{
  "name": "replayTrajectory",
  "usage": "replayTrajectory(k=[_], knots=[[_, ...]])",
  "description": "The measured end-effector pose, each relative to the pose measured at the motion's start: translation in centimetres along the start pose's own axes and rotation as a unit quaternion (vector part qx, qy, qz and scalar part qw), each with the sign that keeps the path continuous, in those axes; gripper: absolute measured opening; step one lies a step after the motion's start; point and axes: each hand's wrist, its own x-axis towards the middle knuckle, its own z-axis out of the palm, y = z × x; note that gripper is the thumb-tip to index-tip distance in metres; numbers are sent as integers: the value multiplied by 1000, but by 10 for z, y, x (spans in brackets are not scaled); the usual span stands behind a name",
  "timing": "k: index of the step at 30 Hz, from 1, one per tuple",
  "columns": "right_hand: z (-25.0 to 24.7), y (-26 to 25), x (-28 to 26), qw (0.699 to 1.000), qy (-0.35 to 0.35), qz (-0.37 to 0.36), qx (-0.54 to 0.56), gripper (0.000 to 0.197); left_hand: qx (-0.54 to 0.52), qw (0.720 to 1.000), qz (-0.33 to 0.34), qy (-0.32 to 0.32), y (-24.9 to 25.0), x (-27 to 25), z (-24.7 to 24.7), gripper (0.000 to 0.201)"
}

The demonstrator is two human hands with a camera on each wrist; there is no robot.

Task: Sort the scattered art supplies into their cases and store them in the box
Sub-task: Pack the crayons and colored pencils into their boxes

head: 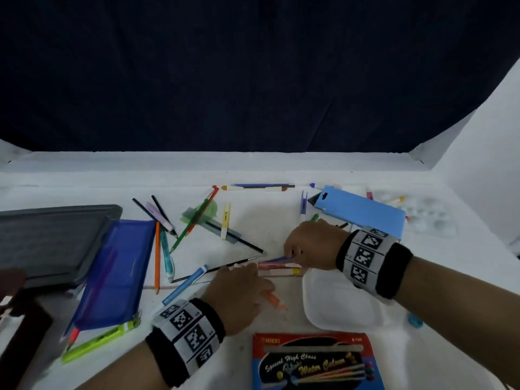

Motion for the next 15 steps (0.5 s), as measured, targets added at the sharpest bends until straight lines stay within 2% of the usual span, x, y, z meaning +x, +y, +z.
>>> replayTrajectory(k=[8,13,15], knots=[[17,-4,34,990,-61,-39,-121,17,-37,999,16,30,-2,13,0,9],[13,-6,40,985,-81,-48,-145,5,-74,993,24,84,-4,7,2,17],[12,-6,42,984,-92,-46,-144,13,-131,983,20,127,-3,-1,-5,17]])
